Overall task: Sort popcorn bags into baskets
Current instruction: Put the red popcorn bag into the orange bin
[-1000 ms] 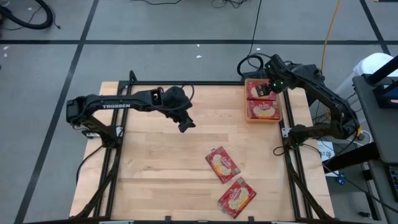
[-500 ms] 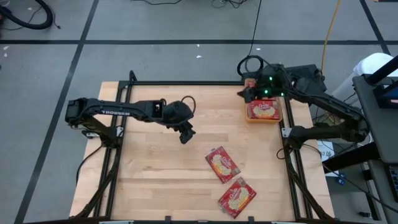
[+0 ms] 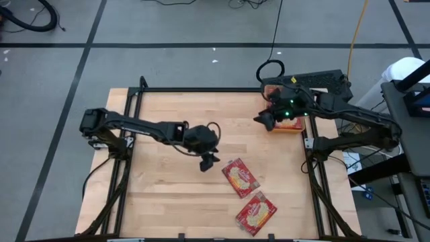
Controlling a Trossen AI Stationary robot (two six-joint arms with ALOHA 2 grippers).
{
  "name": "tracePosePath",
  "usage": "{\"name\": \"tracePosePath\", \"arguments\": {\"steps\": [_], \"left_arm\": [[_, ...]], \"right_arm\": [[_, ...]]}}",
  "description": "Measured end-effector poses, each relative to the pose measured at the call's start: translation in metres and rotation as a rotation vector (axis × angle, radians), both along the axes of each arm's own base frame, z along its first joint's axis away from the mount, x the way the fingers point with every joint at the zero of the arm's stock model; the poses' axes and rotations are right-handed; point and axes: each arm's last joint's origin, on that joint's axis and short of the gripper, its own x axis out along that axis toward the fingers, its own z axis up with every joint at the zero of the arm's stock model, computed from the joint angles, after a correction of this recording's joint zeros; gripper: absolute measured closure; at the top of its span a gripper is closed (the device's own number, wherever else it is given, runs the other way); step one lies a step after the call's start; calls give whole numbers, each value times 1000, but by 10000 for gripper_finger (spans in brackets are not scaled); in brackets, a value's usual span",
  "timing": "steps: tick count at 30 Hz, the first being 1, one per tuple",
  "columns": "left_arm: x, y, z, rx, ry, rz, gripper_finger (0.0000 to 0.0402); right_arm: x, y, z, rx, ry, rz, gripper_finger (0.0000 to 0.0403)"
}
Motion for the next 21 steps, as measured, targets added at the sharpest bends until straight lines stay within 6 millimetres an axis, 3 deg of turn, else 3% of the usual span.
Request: {"name": "tracePosePath", "arguments": {"steps": [6,9,21], "left_arm": [[16,2,-13,-85,-39,47,111],[21,2,-23,-77,-20,42,91],[37,-8,-76,-50,101,6,143]], "right_arm": [[-15,5,4,-72,22,78,184],[-20,6,7,-147,17,126,184],[-22,1,8,-338,48,250,184]]}}
